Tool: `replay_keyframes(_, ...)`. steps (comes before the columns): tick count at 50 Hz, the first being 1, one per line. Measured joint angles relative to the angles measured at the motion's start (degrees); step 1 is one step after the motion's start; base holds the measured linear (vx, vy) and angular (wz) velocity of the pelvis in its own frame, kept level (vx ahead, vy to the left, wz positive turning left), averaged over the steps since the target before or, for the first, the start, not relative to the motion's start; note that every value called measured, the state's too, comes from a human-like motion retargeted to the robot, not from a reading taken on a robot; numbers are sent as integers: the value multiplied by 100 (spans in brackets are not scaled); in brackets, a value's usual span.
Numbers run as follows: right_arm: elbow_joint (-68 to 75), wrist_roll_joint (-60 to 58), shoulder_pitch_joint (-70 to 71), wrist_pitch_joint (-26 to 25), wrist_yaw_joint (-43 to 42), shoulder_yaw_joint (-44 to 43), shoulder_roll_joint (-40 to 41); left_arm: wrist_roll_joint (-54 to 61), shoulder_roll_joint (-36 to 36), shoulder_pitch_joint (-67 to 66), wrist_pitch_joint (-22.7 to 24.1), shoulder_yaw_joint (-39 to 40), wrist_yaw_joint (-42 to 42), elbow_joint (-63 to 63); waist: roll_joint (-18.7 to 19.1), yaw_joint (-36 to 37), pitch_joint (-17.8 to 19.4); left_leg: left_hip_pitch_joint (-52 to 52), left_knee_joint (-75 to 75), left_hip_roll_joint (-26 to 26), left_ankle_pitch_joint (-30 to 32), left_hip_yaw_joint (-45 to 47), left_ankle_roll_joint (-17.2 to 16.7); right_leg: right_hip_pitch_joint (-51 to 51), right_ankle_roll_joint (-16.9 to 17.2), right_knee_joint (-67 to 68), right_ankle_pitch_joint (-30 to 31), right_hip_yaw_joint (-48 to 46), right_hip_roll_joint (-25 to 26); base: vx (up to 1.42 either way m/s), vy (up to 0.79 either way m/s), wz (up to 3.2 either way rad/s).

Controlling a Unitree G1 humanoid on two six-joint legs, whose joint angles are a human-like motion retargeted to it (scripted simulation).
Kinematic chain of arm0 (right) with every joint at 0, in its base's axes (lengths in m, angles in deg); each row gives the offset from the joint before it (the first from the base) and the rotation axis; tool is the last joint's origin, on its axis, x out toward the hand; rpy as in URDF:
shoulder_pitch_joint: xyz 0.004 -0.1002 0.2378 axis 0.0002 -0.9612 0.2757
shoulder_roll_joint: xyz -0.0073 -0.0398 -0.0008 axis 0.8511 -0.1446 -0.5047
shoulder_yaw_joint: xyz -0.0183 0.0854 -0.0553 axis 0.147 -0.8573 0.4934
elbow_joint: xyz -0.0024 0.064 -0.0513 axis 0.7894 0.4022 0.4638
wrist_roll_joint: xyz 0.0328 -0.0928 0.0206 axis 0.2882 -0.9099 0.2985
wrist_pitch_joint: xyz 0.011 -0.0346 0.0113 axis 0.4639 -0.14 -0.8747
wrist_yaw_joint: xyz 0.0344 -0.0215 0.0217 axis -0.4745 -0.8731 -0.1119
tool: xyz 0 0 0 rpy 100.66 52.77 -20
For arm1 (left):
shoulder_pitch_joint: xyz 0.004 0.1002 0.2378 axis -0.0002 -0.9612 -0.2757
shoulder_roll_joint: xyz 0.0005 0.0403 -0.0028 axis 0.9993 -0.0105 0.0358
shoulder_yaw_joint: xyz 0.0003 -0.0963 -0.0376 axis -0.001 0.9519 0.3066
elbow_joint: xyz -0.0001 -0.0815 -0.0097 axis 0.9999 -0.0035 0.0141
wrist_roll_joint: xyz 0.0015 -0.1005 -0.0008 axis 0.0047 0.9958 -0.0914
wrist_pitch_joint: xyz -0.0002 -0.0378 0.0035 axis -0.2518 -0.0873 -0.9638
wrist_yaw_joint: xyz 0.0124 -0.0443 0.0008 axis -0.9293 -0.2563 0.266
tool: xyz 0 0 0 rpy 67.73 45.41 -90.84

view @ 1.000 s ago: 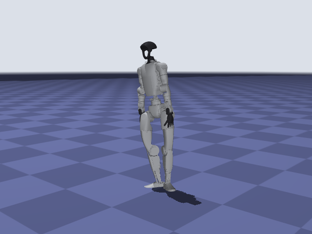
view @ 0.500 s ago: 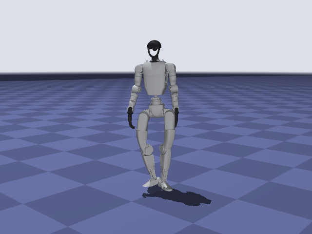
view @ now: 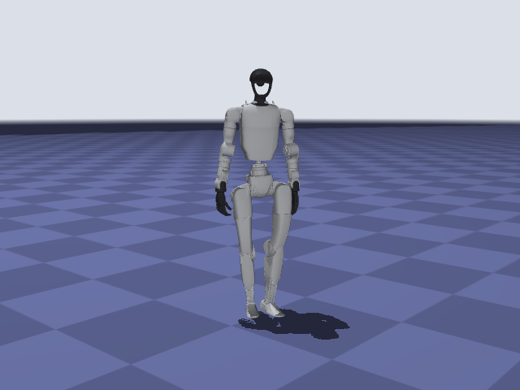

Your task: In place motions

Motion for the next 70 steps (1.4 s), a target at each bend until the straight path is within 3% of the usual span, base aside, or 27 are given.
replay_keyframes(7,-514,-8,88,138,-80,145,82,-398,80,-389,-89,114,131,588,138,-518,-229,-85,300,82,-300,-37,-40,-29,-89,-235,132,4,82,-6,7,-6)
replay_keyframes(12,-625,273,96,239,139,81,100,-475,276,-401,-73,216,398,504,-28,-332,-230,-162,845,63,-466,197,-90,-185,-35,-183,288,472,-26,-12,11,-88)
replay_keyframes(15,-617,148,115,170,240,5,54,-165,293,-356,-45,395,233,372,-121,-33,-155,-316,1164,-134,-442,-400,129,-270,-24,-145,465,1025,-32,-15,16,-185)
replay_keyframes(18,-619,45,114,214,206,55,-30,185,297,-305,-5,553,145,324,-42,112,-65,-320,1168,-265,-408,-1348,40,-347,-50,-98,651,1552,182,-16,16,-214)
replay_keyframes(20,-632,-38,126,233,204,81,-79,314,325,-284,-10,587,87,315,38,67,-28,-272,1093,-175,-459,-1512,-99,-416,-68,-67,776,1855,346,-24,16,-195)
replay_keyframes(24,-718,-114,171,225,222,18,-141,330,440,-244,-53,433,-19,324,259,-624,34,-68,661,53,-591,-934,113,-595,-110,-67,1065,2145,629,-40,23,-126)
replay_keyframes(30,-793,431,369,204,-42,-44,-146,195,714,-128,-112,247,-186,134,369,-1343,336,123,197,376,-664,520,26,-958,-164,-339,1556,2797,1013,-63,40,-227)
replay_keyframes(34,-535,769,467,115,-185,-145,-194,90,841,-237,-138,255,-286,-19,529,-1455,375,210,-4,680,-799,1869,-116,-1250,-682,-428,1237,2031,1021,-59,51,-307)
replay_keyframes(38,-122,973,521,-9,-474,-313,-339,91,859,-285,-202,366,-253,26,708,-1284,355,356,-169,937,-928,3239,-330,-1304,-1253,-335,469,-256,516,-52,55,-342)
replay_keyframes(40,103,1009,509,-58,-628,-414,-439,111,815,-308,-236,431,-235,47,810,-1120,284,412,-224,1022,-1010,3824,-436,-1208,-1370,-252,6,-1485,255,-48,53,-347)
replay_keyframes(43,368,995,426,-134,-842,-575,-575,157,715,-305,-248,474,-225,32,959,-969,182,463,-225,1104,-1154,4410,-561,-935,-1210,-120,-553,-3189,-23,-46,48,-303)
replay_keyframes(46,685,1043,340,-189,-1103,-753,-686,166,602,-199,-259,403,-248,-22,1010,-919,99,570,-184,1067,-1281,4818,-695,-629,-766,-51,-535,-4457,-260,-45,41,-233)
replay_keyframes(48,958,1138,293,-219,-1261,-842,-736,146,523,-112,-254,328,-266,-95,1001,-912,57,695,-130,1034,-1339,5073,-806,-607,-759,-32,-189,-4498,-293,-33,32,-191)
replay_keyframes(50,1246,1257,252,-258,-1371,-908,-768,146,449,-23,-234,230,-293,-200,1013,-912,44,820,-36,1073,-1366,5287,-906,-800,-1023,85,-213,-3705,-169,-36,23,-159)
replay_keyframes(53,1542,1423,141,-367,-1406,-990,-717,214,343,129,-199,12,-367,-377,1071,-1201,3,931,193,1203,-1327,5366,-974,-695,-1299,-151,-190,-3724,1,-30,12,-78)
replay_keyframes(57,1612,1534,-78,-448,-1135,-1113,-537,263,130,322,-115,-260,-437,-685,1118,-1283,-109,1175,443,1357,-1042,5384,-977,-746,-1004,82,-340,-3282,-12,-21,4,-97)
replay_keyframes(61,1495,1480,-202,-395,-947,-1010,-336,327,-61,276,62,-383,-474,-1076,796,-1172,-350,1344,1081,1301,-573,5049,-555,-685,-959,60,-344,-2774,-174,-9,1,-150)
replay_keyframes(67,891,1010,-43,-354,-792,-697,-167,298,-227,150,160,-512,-472,-1195,117,-671,-434,1027,3264,1236,136,3615,841,-550,-577,365,-296,-1579,-822,-2,14,-222)
replay_keyframes(70,382,636,203,-320,-610,-487,-145,304,-284,115,178,-446,-448,-1060,154,-511,-302,628,3948,1136,212,2753,638,-450,-458,307,-202,-1102,-773,-8,26,-235)
